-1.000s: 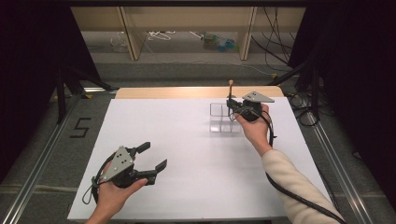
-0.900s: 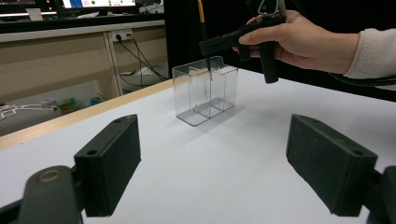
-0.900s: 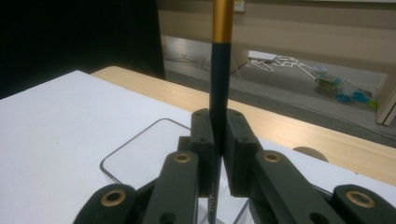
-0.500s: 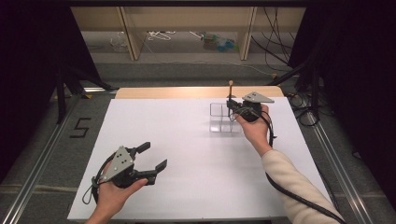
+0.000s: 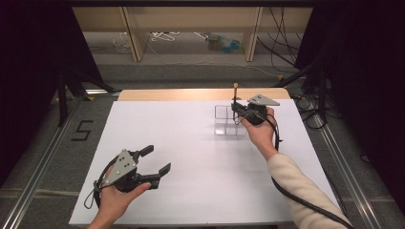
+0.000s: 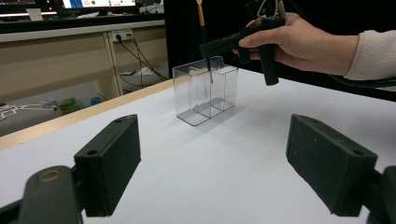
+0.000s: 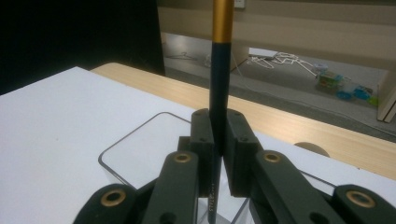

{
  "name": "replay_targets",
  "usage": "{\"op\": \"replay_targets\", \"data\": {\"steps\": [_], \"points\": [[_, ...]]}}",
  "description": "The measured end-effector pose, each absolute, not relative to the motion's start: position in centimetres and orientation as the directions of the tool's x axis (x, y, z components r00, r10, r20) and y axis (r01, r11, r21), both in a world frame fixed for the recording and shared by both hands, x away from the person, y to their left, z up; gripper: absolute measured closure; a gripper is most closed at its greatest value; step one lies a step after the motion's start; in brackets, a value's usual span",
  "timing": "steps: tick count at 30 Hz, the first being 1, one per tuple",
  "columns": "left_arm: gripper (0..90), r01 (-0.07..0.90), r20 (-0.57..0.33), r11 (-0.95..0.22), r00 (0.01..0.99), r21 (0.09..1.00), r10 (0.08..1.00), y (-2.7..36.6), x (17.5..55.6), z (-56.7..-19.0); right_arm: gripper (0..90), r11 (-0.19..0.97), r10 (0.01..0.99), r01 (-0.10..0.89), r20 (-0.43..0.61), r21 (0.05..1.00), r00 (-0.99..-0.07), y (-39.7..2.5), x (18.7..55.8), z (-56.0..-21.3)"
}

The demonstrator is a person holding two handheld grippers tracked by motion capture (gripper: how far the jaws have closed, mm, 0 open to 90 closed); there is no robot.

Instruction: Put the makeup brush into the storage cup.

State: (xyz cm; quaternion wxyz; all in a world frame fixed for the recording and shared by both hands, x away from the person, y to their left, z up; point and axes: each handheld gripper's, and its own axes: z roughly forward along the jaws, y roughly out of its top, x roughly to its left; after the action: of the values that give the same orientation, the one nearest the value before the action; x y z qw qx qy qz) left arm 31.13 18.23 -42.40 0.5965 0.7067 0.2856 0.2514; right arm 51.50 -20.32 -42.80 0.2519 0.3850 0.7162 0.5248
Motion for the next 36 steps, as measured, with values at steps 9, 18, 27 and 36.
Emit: {"op": "replay_targets", "data": {"steps": [9,18,27,36], "points": [[17.5,0.1,0.017,-0.125,0.709,0.987,0.705,18.3,31.1,-42.4,83.3,0.154,0.818,0.284,0.039,0.946,-0.574,-20.5,51.4,-42.7],[17.5,0.1,0.017,-0.124,0.71,0.987,0.704,18.3,31.1,-42.4,42.9,0.064,0.832,0.275,0.101,0.959,-0.546,-20.8,50.7,-41.7],[17.5,0.1,0.016,-0.123,0.709,0.987,0.705,18.3,31.1,-42.4,33.1,0.09,0.817,0.276,0.087,0.957,-0.569,-21.1,50.4,-41.2],[17.5,0.093,0.018,-0.12,0.712,0.988,0.702,18.3,31.2,-42.4,30.7,0.136,0.795,0.288,0.069,0.948,-0.602,-21.4,49.5,-40.8]]}}
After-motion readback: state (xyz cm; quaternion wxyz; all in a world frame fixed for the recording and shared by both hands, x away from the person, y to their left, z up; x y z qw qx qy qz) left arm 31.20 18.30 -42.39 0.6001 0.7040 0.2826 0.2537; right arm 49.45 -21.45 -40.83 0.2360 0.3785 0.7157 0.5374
